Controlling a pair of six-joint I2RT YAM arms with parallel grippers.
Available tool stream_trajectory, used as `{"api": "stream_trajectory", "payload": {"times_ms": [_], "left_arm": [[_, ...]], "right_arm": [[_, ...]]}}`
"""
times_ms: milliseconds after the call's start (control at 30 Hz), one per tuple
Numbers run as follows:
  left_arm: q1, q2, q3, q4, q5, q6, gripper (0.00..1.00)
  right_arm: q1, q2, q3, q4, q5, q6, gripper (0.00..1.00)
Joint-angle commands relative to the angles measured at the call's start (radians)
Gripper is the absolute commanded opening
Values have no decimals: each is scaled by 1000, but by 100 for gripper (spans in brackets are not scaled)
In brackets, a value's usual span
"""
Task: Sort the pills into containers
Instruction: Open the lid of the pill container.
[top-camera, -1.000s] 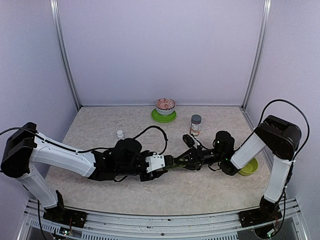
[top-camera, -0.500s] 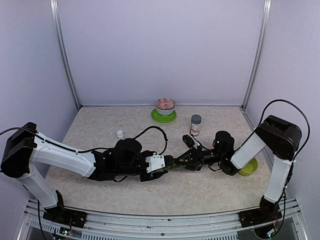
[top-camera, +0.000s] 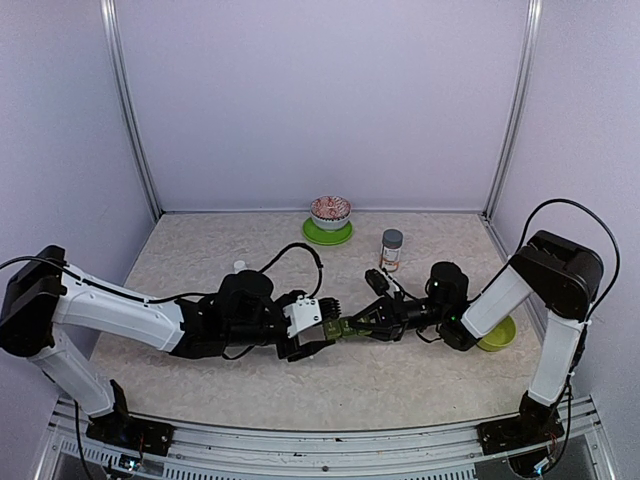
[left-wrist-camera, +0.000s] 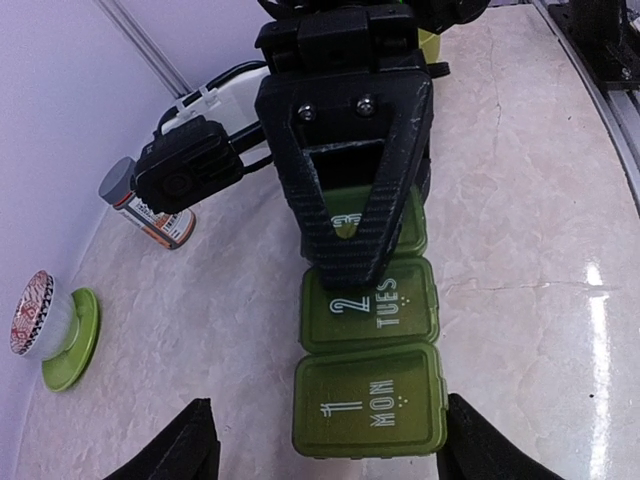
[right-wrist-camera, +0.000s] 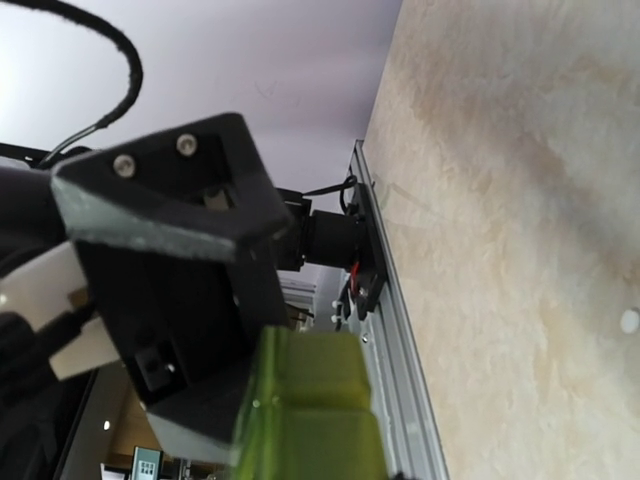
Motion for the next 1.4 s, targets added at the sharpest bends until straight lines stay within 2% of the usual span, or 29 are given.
{"api": "stream_trajectory", "payload": {"times_ms": [0,333,500,667,833,1367], "left_arm": [[32,-63,-26,78,56,-48,73],[42,-71,-28,88,127,-66,75],[43,-66,-31,108,85,-81,75],[48,-58,-38,156,-18,-115,75],[73,-57,-42,178,-35,-157,76],[84,69,62,49,-36,-160,76]], "right_arm": [[7,-12,-19,-12,-6,-27,3],[7,-10,-20,-40,2,-50,2],[7,-16,-18,-53,7,-58,2],[7,-23,-20,-79,9,-77,1],[8,-33,-16,-110,9,-100,1],[19,-87,24,-183,-34,-160,0]]}}
